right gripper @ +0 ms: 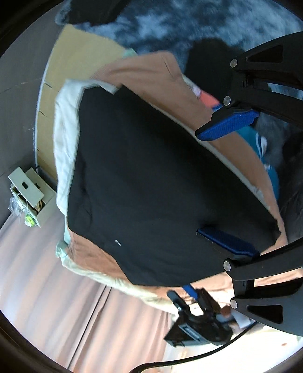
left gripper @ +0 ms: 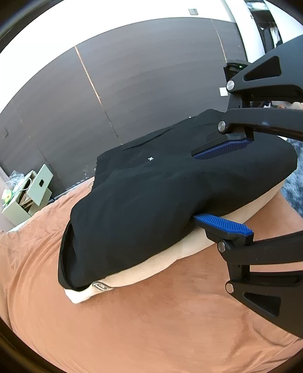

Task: Fold large clothes
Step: 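Lower the folded shirt onto the white cloth stack and open both grippers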

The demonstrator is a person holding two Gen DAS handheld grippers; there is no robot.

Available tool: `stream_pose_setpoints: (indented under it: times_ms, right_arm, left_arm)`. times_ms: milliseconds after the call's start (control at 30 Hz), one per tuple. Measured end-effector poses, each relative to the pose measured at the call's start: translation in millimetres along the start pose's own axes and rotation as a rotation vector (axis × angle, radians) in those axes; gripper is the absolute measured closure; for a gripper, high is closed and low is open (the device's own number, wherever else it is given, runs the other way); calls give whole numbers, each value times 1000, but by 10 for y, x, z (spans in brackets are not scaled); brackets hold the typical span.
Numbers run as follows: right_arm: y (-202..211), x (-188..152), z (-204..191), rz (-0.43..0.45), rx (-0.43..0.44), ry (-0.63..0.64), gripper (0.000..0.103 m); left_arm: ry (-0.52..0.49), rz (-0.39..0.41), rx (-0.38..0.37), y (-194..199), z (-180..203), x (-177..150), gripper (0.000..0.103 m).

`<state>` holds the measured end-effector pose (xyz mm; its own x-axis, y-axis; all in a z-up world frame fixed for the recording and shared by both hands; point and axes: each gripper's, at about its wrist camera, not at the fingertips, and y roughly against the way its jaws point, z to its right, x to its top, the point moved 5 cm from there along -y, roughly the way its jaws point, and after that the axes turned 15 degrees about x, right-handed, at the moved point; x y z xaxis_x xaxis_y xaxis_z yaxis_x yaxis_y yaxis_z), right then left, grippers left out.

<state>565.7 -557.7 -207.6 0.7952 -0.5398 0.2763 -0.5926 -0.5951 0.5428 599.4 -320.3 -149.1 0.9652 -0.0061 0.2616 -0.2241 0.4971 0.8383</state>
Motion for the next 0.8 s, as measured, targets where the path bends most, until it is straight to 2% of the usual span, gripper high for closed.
stream_pose_setpoints:
  times_ms: [33,100,167,267,533,733,800]
  right_arm:
    - [-19,0,-2,3,-6,1,43]
    - [16,-15,-53,23,-42,24,65]
    - [47,57,-144,43,-53,46,72]
    - [81,109,-246,55,-86,81,74]
    - [62,331,-194,116,-163,88,79]
    - [66,277,-250,131,-228,102,78]
    - [125,243,-313,140,-254,114,73]
  left_arm:
    - [-7,-8,2,-9,27,16,55]
    - [-21,-13,3,-25,68,57,55]
    - [-39,-6,10,-34,114,114,55]
    - [-51,-3,24,18,132,128,55]
    - [-76,0,26,10,120,127,55]
    - [-44,91,68,299,-95,281,55]
    - [-49,115,84,401,-147,299,55]
